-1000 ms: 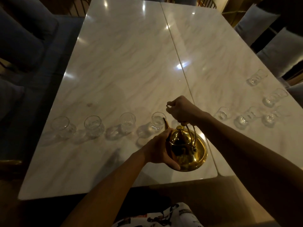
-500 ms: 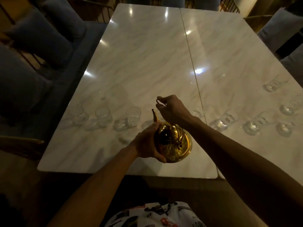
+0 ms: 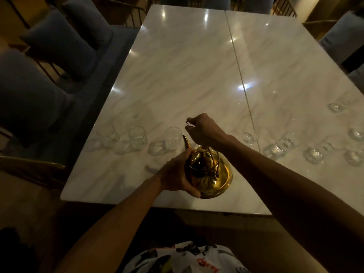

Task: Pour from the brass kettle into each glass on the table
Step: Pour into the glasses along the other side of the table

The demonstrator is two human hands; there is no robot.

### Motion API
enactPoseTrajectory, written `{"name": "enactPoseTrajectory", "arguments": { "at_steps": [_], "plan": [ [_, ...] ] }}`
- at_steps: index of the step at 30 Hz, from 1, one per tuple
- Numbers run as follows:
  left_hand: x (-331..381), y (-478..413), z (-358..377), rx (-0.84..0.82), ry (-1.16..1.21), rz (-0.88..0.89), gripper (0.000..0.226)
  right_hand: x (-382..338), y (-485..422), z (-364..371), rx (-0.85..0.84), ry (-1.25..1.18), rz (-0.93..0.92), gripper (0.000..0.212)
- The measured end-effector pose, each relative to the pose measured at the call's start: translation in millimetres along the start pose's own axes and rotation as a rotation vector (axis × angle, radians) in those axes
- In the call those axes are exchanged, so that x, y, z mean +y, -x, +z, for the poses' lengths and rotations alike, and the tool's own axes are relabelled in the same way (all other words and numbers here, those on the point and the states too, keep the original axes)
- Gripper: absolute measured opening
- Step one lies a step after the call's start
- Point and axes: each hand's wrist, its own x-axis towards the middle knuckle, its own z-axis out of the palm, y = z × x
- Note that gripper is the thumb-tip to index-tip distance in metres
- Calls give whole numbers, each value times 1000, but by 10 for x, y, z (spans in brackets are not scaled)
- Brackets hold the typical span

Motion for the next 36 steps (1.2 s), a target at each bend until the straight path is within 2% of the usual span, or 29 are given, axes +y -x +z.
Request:
{"name": "enactPoseTrajectory", "arguments": {
  "at_steps": [13, 21, 36],
  "plan": [
    [-398, -39, -272, -209, 235, -12, 119, -394, -320, 186, -41, 61, 257, 29],
    [-535, -47, -455, -238, 273, -17, 115, -428, -582, 287, -63, 24, 361, 30],
    [-613, -98, -654, -295, 368, -90, 106, -490, -1000, 348, -119, 163, 466, 29]
  ]
}}
